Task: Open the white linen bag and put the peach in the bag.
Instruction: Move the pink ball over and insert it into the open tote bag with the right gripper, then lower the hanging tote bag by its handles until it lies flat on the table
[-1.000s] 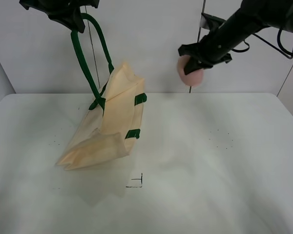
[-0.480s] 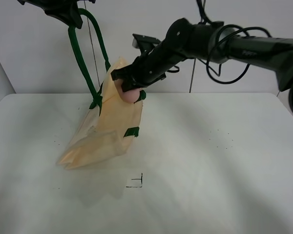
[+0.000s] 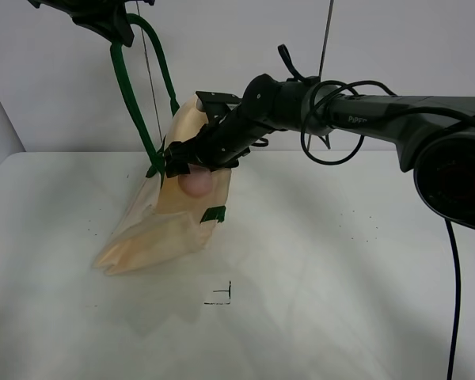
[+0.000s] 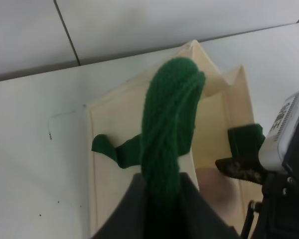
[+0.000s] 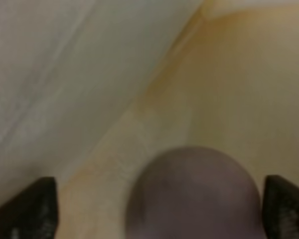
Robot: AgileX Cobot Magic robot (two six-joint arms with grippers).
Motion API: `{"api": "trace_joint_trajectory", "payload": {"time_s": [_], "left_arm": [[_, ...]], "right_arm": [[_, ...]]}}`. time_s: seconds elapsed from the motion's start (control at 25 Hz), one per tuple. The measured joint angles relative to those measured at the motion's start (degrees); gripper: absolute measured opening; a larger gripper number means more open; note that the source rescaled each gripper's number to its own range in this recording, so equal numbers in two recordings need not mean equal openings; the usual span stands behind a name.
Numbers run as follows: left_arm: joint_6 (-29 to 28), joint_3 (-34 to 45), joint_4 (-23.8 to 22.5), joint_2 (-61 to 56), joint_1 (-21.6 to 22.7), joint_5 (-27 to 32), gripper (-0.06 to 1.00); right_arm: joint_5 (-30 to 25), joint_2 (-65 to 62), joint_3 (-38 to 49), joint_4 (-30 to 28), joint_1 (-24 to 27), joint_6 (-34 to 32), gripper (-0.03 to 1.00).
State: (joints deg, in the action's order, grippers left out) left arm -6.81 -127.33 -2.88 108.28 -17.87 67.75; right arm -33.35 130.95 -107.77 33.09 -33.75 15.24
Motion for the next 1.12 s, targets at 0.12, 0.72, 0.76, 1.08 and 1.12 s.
{"api": "trace_joint_trajectory", "payload": {"time_s": [0.12,0.72,0.76,1.08,1.12], "left_arm": [[0.0,0.0,0.0,0.0,0.0,0.0,0.00],[0.1,0.0,0.0,0.0,0.0,0.0,0.00],[0.1,0.0,0.0,0.0,0.0,0.0,0.00],[0.1,0.0,0.2,0.0,0.0,0.0,0.00],[0.1,0.0,0.2,0.0,0.0,0.0,0.00]], "right_arm": [[-1.6,0.0,0.0,-0.5,0.0,0.0,0.99],[-32.6,-0.1,-10.3,-25.7,10.1,-16.4,1.00],[-33.3,-0.1,-10.3,-26.0,11.6,-16.4,1.00],[-35.9,-0.1,-10.4,-29.2,24.7,-16.5,1.00],[-35.9,-0.1,-10.4,-29.4,25.9,-16.5,1.00]]}}
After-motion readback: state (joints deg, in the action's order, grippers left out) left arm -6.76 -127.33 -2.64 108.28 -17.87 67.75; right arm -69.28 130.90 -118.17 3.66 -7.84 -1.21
